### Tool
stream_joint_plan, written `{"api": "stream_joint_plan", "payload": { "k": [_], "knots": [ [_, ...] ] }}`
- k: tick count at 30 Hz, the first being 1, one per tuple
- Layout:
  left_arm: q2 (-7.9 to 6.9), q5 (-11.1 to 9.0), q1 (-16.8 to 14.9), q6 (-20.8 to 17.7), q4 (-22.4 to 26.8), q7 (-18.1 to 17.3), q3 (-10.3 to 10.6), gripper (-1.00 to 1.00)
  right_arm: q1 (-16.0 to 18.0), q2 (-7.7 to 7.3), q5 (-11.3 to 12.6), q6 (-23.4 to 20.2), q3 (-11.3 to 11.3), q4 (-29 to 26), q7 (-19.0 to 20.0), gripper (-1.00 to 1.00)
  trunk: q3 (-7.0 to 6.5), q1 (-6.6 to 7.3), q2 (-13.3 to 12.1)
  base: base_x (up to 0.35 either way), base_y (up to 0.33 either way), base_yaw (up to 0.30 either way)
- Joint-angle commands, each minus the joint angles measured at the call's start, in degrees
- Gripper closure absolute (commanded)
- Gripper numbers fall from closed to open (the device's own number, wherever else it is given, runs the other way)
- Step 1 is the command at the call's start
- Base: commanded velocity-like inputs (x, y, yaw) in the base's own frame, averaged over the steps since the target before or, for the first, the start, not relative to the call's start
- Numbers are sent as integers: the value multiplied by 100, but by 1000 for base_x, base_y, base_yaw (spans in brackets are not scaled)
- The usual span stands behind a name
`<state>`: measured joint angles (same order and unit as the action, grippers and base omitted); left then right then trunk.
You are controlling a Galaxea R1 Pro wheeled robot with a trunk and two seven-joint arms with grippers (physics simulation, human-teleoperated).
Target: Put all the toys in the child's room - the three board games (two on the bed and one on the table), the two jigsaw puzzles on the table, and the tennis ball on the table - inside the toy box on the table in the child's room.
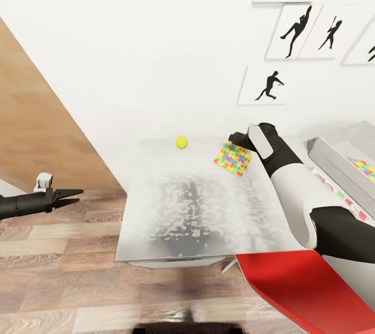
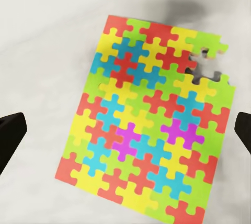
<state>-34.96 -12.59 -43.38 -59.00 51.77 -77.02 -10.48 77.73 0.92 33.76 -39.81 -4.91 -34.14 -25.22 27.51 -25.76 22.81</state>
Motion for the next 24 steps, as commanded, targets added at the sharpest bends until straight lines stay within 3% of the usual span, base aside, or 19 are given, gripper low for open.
{"api": "stream_joint_plan", "payload": {
  "k": [1,6,15,24],
  "knots": [
    [-2,-11,-4,-50,0,-8,2,-100,2,-4,60,-9,-26,-5,-55,-100,19,-3,10,0,0,0],
    [-2,-10,-4,-50,0,-7,2,-100,-33,-6,71,-3,-21,-6,-38,-100,51,-3,10,0,20,0],
    [-2,-7,-4,-50,0,-6,2,-100,-47,-18,76,0,-14,-7,-27,-100,59,-3,10,0,170,-15],
    [-2,-15,-4,-50,0,-6,0,-100,-47,-21,78,-3,-10,-5,-27,-100,84,-3,10,0,105,-197]
  ]
}}
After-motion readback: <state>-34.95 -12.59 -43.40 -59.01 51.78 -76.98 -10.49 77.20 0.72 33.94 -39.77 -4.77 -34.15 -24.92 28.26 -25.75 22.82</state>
